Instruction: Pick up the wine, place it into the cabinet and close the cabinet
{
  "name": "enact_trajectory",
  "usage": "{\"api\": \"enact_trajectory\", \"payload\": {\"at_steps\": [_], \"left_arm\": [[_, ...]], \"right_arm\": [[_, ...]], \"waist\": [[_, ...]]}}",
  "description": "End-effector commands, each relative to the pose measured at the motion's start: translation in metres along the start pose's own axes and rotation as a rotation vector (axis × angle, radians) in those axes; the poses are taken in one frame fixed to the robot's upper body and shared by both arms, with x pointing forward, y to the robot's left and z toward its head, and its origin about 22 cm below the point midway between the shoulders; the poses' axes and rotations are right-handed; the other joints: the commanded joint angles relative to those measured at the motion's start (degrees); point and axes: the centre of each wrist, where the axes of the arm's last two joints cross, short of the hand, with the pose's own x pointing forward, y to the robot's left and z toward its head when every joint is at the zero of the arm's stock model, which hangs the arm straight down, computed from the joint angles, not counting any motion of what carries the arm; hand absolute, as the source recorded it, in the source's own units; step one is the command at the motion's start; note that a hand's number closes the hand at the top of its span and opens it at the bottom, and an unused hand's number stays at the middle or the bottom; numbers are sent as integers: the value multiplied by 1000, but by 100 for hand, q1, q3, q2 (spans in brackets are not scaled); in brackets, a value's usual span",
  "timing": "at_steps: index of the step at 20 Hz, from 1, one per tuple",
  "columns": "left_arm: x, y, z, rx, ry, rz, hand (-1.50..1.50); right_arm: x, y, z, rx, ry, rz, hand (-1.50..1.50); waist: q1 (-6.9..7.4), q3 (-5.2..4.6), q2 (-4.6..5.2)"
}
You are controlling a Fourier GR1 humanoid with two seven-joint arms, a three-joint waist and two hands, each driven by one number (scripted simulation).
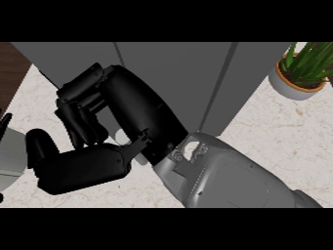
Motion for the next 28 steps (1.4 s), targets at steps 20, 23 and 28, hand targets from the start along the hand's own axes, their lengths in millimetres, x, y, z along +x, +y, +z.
{"api": "enact_trajectory", "payload": {"at_steps": [20,23,28], "left_arm": [[9,1,-10,-8,-8,2,-150],[5,-4,-23,-33,-18,11,-150],[4,-4,-15,-42,4,25,-150]], "right_arm": [[-77,-116,-30,-151,58,95,150],[-70,-116,-39,-137,59,74,150],[-72,-141,-24,-149,45,79,150]], "waist": [[5,2,34],[-19,-4,53],[-31,1,34]]}}
